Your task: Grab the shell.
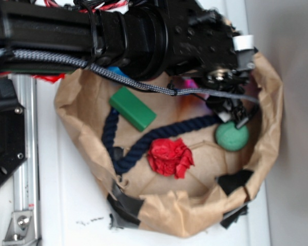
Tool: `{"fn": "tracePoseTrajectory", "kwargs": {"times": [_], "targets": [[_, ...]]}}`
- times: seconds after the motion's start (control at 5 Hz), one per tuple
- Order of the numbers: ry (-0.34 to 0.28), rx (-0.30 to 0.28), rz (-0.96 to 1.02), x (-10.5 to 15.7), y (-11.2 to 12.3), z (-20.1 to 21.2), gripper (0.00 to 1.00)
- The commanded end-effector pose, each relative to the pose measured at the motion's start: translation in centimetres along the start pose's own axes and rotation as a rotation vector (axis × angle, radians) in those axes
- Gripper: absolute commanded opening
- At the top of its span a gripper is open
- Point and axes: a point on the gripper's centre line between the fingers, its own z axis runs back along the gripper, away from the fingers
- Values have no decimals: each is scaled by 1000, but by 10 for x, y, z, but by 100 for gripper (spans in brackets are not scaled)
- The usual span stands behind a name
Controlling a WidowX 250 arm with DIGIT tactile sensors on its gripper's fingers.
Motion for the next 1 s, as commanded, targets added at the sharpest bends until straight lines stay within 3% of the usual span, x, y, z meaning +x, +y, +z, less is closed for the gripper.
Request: {"fn": "tracePoseTrajectory", "kwargs": {"times": [0.0, 0.6, 0.8], "targets": [[2, -22, -5, 4, 13, 0, 0], [-34, -25, -109, -3, 10, 8, 0], [-51, -74, -235, 0, 7, 34, 0]]}}
